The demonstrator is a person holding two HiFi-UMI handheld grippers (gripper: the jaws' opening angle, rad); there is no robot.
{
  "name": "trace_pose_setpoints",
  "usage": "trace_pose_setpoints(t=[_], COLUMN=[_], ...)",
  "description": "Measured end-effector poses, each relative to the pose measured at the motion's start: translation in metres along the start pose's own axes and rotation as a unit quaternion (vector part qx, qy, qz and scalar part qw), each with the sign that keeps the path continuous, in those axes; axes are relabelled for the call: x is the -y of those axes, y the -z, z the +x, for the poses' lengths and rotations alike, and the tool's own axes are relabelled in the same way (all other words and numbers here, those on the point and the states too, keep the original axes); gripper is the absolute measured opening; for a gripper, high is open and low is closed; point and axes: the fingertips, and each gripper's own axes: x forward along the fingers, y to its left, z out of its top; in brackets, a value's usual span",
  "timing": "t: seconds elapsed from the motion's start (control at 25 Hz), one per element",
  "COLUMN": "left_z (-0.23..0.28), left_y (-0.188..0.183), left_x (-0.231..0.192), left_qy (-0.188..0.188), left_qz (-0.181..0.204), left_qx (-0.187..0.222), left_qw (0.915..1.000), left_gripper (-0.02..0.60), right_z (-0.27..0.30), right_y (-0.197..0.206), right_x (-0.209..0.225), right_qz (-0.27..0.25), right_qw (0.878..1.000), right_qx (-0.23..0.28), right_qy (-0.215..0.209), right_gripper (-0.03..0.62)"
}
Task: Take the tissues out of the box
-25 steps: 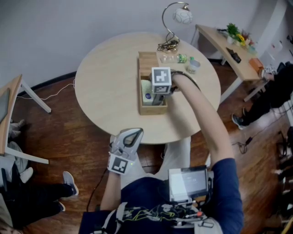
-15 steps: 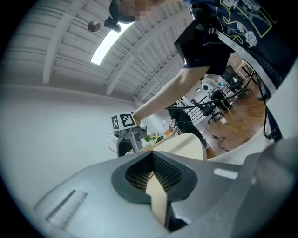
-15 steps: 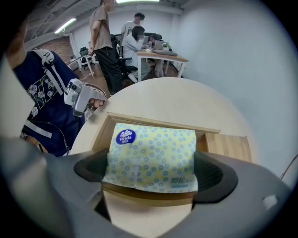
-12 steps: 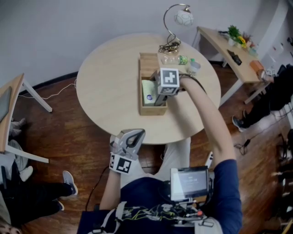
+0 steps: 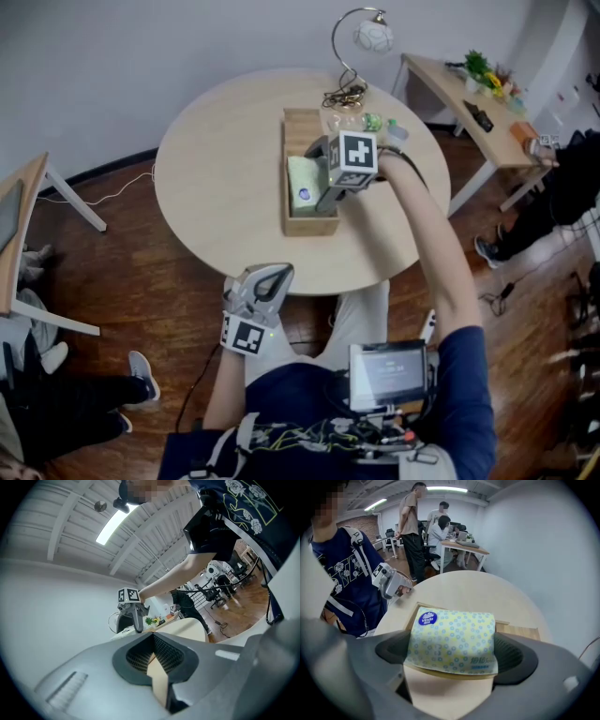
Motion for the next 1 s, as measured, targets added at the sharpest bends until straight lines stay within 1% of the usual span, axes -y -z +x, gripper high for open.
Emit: trace_pose_setpoints(t=[0.24,0.44,0.6,0.76,0.88,1.0], left_z=[-0.003,-0.001,-0.002,-0.002,-0.001,-0.001], left_y=[-0.004,-0.003,-0.005,-0.004,-0.004,-0.004], left_x=[-0.004,-0.003,-0.005,-0.004,-0.004,-0.003], left_qy=[0.001,0.002,0.001,0.001,0.001,0.002], left_qz=[-0.022,-0.011,-0.018,-0.02,-0.019,-0.019], left_qx=[0.009,0.005,0.013,0.012,0.009,0.012], left_qw=[0.9997,0.9999,0.9998,0.9997,0.9998,0.9997], left_gripper=[0.003,0.003,0.003,0.003,0.003,0.003], right_z=[-0.016,-0.027,-0.035,-0.048,-0.055,-0.06], right_y=[-0.011,-0.016,-0.023,-0.034,-0.04,-0.04], right_x=[-0.001,-0.001,-0.002,-0.005,-0.006,-0.008], right_qz=[-0.004,-0.015,-0.022,-0.032,-0.043,-0.043], right_qw=[1.0,0.999,0.998,0.997,0.996,0.996], right_qx=[0.029,0.035,0.045,0.066,0.068,0.07], right_qy=[0.009,0.017,0.025,0.036,0.041,0.046], right_gripper=[0.548,0.543,0.538,0.535,0.534,0.534])
